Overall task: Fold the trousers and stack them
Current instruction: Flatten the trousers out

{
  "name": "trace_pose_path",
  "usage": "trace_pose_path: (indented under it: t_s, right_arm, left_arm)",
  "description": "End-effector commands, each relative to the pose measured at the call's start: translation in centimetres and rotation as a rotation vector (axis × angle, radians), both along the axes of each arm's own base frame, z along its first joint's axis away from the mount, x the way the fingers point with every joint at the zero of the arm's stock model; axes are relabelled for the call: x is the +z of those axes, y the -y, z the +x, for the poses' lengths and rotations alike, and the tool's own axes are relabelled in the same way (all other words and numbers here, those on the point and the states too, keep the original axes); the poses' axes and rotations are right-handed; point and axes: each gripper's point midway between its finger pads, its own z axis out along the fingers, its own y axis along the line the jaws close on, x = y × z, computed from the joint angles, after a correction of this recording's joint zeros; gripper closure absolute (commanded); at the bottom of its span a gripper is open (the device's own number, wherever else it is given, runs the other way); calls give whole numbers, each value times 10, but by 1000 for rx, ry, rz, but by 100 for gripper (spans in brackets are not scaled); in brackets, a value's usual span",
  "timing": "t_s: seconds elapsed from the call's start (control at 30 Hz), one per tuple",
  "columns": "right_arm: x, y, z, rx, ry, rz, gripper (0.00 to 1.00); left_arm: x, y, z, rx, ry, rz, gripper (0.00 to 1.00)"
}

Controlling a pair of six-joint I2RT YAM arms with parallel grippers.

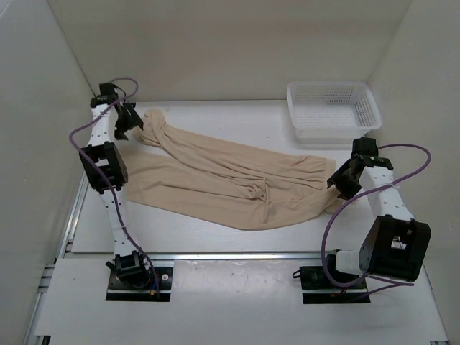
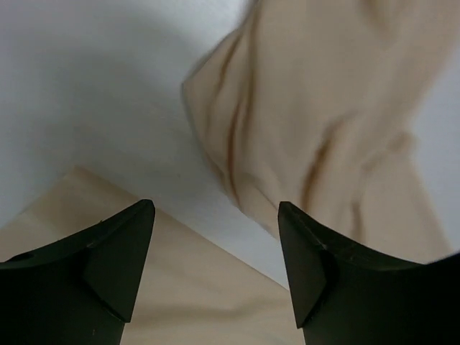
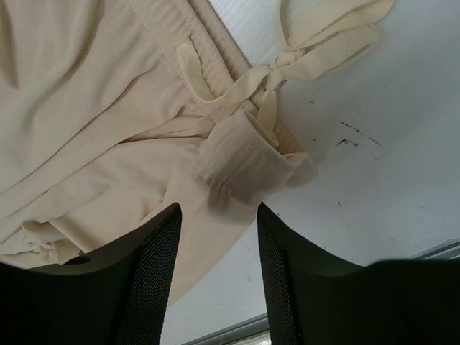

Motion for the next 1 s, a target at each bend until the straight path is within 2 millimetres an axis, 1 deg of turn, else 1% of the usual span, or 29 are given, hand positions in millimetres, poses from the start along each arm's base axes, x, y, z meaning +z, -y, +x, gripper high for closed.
trace_pose_path:
  t_s: [0.0, 0.07, 0.1, 0.13, 0.2, 0.23, 0.27, 0.33, 0.37, 0.4, 0.43, 0.47, 0.5, 0.53, 0.6, 0.63, 0.67, 0.7, 0.73, 0.77, 0.8, 0.83, 0.87, 0.93, 0.97]
  right_arm:
    - [6, -7, 5, 0, 35, 46, 48]
    - [7, -5, 8, -3, 34, 37, 48]
    - [10, -5, 10, -3, 43, 36, 48]
    - [10, -5, 10, -3, 43, 36, 48]
    - [7, -3, 12, -7, 31, 29, 47]
    - [11, -3, 15, -7, 43, 28, 47]
    - [8, -3, 15, -7, 33, 29, 47]
    - [9, -2, 18, -7, 33, 29, 47]
    - [9, -2, 18, -7, 33, 29, 47]
    - [9, -2, 18, -7, 33, 29, 47]
    - [6, -1, 17, -10, 23, 22, 47]
    - [6, -1, 17, -10, 23, 22, 47]
    - [6, -1, 17, -10, 23, 22, 47]
    - [6, -1, 17, -10, 23, 22, 47]
    - [7, -2, 20, -7, 33, 29, 47]
    - [7, -2, 20, -7, 33, 29, 47]
    - [7, -4, 20, -3, 34, 37, 47]
    - [7, -4, 20, -3, 34, 37, 47]
    - [7, -4, 20, -3, 34, 37, 47]
    - [7, -4, 20, -3, 34, 37, 47]
    - [7, -4, 20, -3, 34, 37, 48]
    - [7, -4, 20, -3, 34, 37, 48]
    - [11, -2, 20, -7, 46, 26, 48]
    - [15, 0, 18, -11, 56, 16, 48]
    - [15, 0, 18, -11, 56, 16, 48]
  left_arm:
    - [-27, 13, -12, 1, -95, -33, 20]
    - [-29, 13, -5, 17, -89, -11, 23]
    - [-37, 13, -4, 26, -100, -18, 23]
    - [-34, 12, -2, 26, -91, -17, 25]
    - [-38, 11, 0, 39, -93, -14, 26]
    - [-41, 10, 2, 39, -93, -14, 28]
    - [-48, 11, 1, 39, -105, -16, 30]
    - [-45, 11, 3, 48, -96, -19, 32]
    - [-44, 15, 6, 39, -87, -17, 33]
    - [-44, 15, 6, 39, -87, -17, 33]
    - [-51, 15, 5, 39, -99, -19, 34]
    - [-51, 15, 5, 39, -99, -19, 34]
    - [-58, 19, 5, 25, -114, -8, 36]
    - [-55, 18, 7, 25, -102, -6, 36]
    - [-63, 18, 8, 17, -112, -3, 41]
    - [-55, 19, 11, 12, -98, -10, 47]
    - [-58, 19, 10, 4, -106, -7, 76]
    - [-53, 19, 13, 4, -91, -5, 90]
    - [-45, 19, 13, 4, -85, -4, 90]
    - [-23, 16, 14, 12, -47, 16, 90]
    - [-10, 13, 12, 21, -31, 35, 90]
    - [-7, 11, 8, 40, -34, 41, 90]
    - [26, 12, 8, 49, 35, 46, 90]
    - [37, -1, -6, 75, 36, 47, 90]
    - [31, -1, -16, 80, 8, 52, 90]
